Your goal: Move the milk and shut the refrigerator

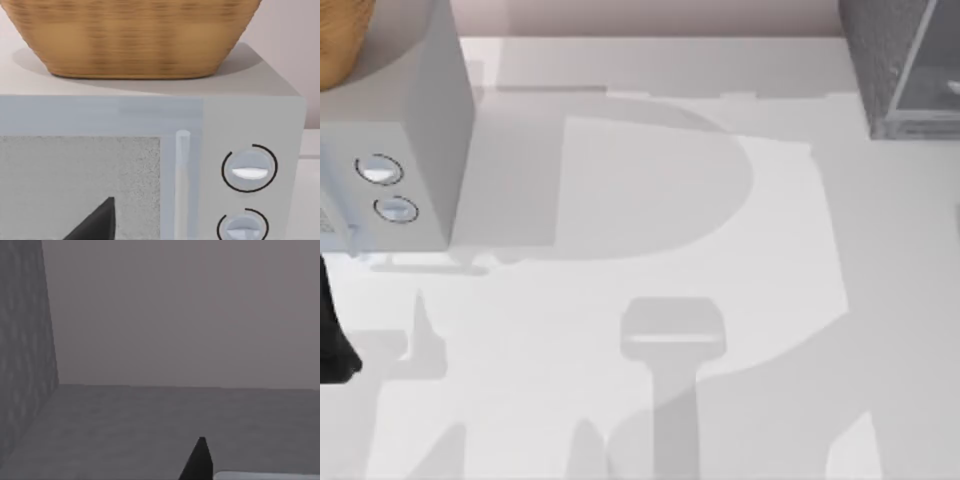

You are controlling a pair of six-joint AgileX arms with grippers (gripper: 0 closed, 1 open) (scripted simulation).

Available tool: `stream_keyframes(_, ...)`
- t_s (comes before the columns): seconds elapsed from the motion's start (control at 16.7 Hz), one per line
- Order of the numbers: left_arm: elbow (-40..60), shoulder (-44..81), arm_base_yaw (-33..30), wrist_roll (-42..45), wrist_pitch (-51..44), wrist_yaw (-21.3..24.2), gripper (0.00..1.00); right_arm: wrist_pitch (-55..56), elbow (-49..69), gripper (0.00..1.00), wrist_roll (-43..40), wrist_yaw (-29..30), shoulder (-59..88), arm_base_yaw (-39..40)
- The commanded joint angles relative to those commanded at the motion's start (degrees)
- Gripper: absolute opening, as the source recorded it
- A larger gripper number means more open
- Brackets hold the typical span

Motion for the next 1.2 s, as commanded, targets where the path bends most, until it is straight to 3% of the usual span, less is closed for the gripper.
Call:
stream_keyframes(0.78, 0.0, 0.0, 0.0, 0.0, 0.0, 0.0, 1.0, 0.0, 0.0, 0.98, 0.0, 0.0, 0.0, 0.0)
stream_keyframes(1.2, 0.0, 0.0, 0.0, 0.0, 0.0, 0.0, 1.0, 0.0, 0.0, 1.0, 0.0, 0.0, 0.0, 0.0)
